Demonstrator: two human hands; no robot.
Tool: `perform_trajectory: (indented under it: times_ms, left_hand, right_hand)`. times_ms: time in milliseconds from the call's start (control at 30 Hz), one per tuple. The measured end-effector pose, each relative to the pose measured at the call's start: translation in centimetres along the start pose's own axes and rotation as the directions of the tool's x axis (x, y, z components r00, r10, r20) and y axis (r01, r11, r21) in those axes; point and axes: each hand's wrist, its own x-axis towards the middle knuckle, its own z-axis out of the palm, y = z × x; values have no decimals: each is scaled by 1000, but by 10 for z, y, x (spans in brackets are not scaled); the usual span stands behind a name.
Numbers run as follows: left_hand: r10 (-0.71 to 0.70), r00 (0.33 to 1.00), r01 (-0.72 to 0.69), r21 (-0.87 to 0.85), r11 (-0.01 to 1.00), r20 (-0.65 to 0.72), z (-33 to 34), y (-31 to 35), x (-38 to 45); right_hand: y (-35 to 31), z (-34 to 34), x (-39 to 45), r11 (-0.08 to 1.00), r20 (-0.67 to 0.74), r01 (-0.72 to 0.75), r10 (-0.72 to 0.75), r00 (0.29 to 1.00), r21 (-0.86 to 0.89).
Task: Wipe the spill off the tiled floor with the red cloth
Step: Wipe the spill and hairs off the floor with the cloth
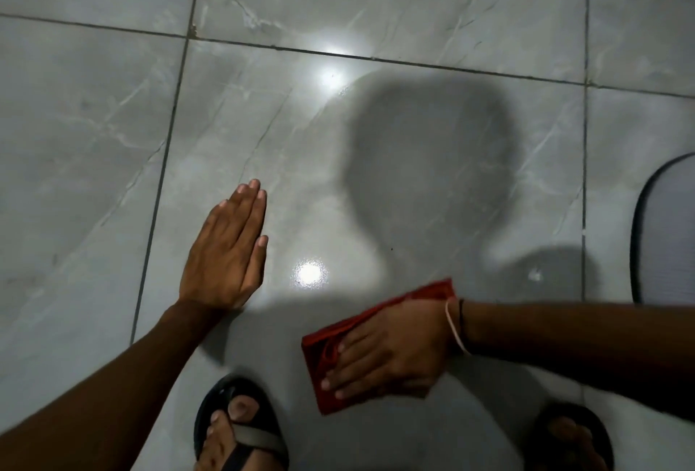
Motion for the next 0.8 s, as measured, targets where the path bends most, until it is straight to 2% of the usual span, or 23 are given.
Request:
perform_trajectory:
  times_ms: [33,67,100,133,167,200,233,267,300,333,367,433,467,500,533,567,600,633,667,700,733,767,800]
  left_hand:
    - [2,1000,-2,-1,1000,1,0,0,0]
    - [2,1000,-2,-3,1000,2,0,0,0]
    - [2,1000,-2,-2,1000,1,0,-1,0]
    - [3,1000,-3,2,1000,-1,0,-1,0]
    - [5,1000,-5,2,1000,0,0,-1,0]
    - [6,1000,-6,-1,1000,1,0,-1,0]
    - [7,1000,-7,-3,1000,3,0,-1,0]
    - [9,1000,-9,-3,1000,2,1,-1,0]
    - [9,1000,-9,-4,1000,0,1,0,0]
    - [9,1000,-9,-5,1000,-1,1,0,0]
    - [12,1000,-12,-9,1000,1,1,0,0]
    - [17,1000,-17,-11,1000,-4,1,0,0]
    - [15,1000,-15,-7,1000,-5,1,0,0]
    - [15,1000,-15,-3,1000,-2,1,-1,-1]
    - [15,1000,-15,-4,1000,2,1,-1,-1]
    - [10,1000,-10,-5,1000,7,0,-1,-1]
    - [4,1000,-4,-2,1000,12,0,-2,-1]
    - [0,1000,0,2,1000,16,-1,-2,-1]
    - [-5,1000,5,3,1000,15,-1,-1,-1]
    - [-9,1000,9,1,1000,15,-1,0,0]
    - [-8,1000,8,-2,1000,17,-1,1,0]
    - [-5,1000,5,-8,1000,19,-1,2,-1]
    - [-3,1000,3,-14,1000,19,-1,3,-1]
  right_hand:
    - [26,-14,-9,997,-13,-3,2,1000,-73]
    - [54,-34,-19,989,-75,-76,67,995,-127]
    - [83,-54,-30,962,-177,-214,184,967,-170]
    - [111,-77,-40,902,-302,-387,322,897,-188]
    - [137,-98,-49,808,-418,-566,465,781,-160]
    - [157,-117,-53,685,-512,-724,596,619,-77]
    - [173,-130,-50,528,-556,-847,721,413,56]
    - [182,-137,-40,363,-538,-913,815,214,187]
    - [185,-137,-27,240,-506,-938,858,84,251]
    - [182,-134,-16,202,-496,-950,866,61,236]
    - [171,-125,-12,248,-503,-950,856,123,190]
    - [142,-104,-25,461,-483,-886,786,386,43]
    - [127,-94,-43,543,-467,-840,748,472,20]
    - [114,-84,-62,578,-464,-815,730,502,27]
    - [101,-75,-82,544,-478,-837,754,452,67]
    - [90,-67,-99,439,-508,-883,806,304,168]
    - [82,-60,-113,275,-543,-907,838,63,318]
    - [79,-57,-124,72,-532,-877,817,-221,475]
    - [81,-58,-131,-126,-462,-791,753,-469,599]
    - [87,-63,-131,-273,-368,-680,676,-639,680]
    - [95,-68,-124,-359,-299,-592,609,-734,721]
    - [101,-73,-110,-394,-273,-555,577,-770,733]
    - [100,-75,-90,-392,-282,-576,593,-754,717]
